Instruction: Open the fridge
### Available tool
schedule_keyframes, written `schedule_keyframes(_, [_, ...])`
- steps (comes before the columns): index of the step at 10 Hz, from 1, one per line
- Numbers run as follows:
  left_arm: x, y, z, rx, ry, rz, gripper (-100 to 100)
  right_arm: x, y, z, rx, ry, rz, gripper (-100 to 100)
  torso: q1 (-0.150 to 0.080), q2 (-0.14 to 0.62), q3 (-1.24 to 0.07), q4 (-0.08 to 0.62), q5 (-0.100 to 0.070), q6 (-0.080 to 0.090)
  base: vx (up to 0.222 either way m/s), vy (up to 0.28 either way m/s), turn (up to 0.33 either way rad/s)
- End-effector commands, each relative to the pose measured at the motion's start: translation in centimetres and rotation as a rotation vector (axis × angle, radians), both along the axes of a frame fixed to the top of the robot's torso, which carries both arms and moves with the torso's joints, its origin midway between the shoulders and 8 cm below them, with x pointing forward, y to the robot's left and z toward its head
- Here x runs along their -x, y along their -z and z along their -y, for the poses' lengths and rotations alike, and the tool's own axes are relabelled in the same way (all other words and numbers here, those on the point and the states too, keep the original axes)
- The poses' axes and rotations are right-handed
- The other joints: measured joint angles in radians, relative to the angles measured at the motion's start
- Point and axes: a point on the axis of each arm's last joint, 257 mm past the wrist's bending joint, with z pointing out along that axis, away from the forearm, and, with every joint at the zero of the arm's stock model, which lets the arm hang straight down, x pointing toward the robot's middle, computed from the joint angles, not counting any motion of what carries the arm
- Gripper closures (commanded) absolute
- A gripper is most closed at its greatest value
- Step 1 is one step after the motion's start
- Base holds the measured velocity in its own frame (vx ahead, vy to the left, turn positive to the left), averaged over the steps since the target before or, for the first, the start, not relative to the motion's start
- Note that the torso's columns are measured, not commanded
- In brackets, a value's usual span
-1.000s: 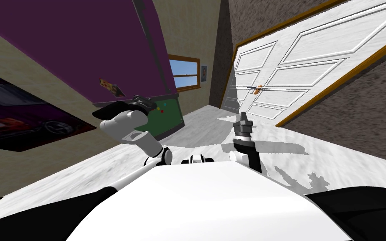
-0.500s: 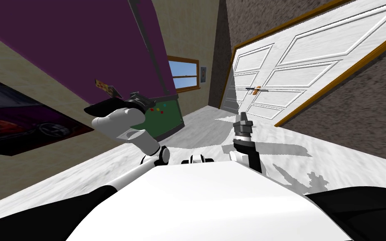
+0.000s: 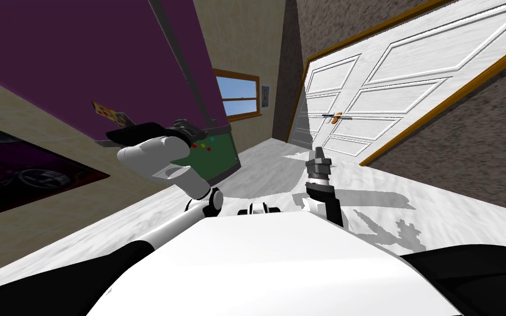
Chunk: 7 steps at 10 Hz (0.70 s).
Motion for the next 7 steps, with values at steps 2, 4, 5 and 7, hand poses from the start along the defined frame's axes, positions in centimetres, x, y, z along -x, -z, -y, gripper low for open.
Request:
schedule_keyframes(2, [-0.3, -0.1, 1.4, 0.014, 0.031, -0.034, -100, 0.0, 0.0, 0.0, 0.000, 0.000, 0.000, 0, 0.001, -0.001, -0.001, 0.000, 0.000, 0.000, 0.114, 0.044, -0.041])
schedule_keyframes(4, [-0.4, -0.1, 2.1, 0.021, 0.048, -0.051, -100, 0.0, 0.0, 0.0, 0.000, 0.000, 0.000, 0, 0.000, -0.001, -0.001, 0.000, 0.000, 0.000, 0.112, 0.031, -0.045])
schedule_keyframes(5, [-0.5, -0.1, 2.5, 0.024, 0.057, -0.060, -100, 0.0, 0.0, 0.0, 0.000, 0.000, 0.000, 0, 0.000, -0.002, -0.001, 0.000, 0.000, 0.000, 0.109, 0.035, -0.042])
schedule_keyframes(7, [-0.6, -0.2, 3.3, 0.029, 0.075, -0.081, -100, 0.0, 0.0, 0.0, 0.000, 0.000, 0.000, 0, 0.001, -0.001, -0.001, 0.000, 0.000, 0.000, 0.120, 0.037, -0.053])
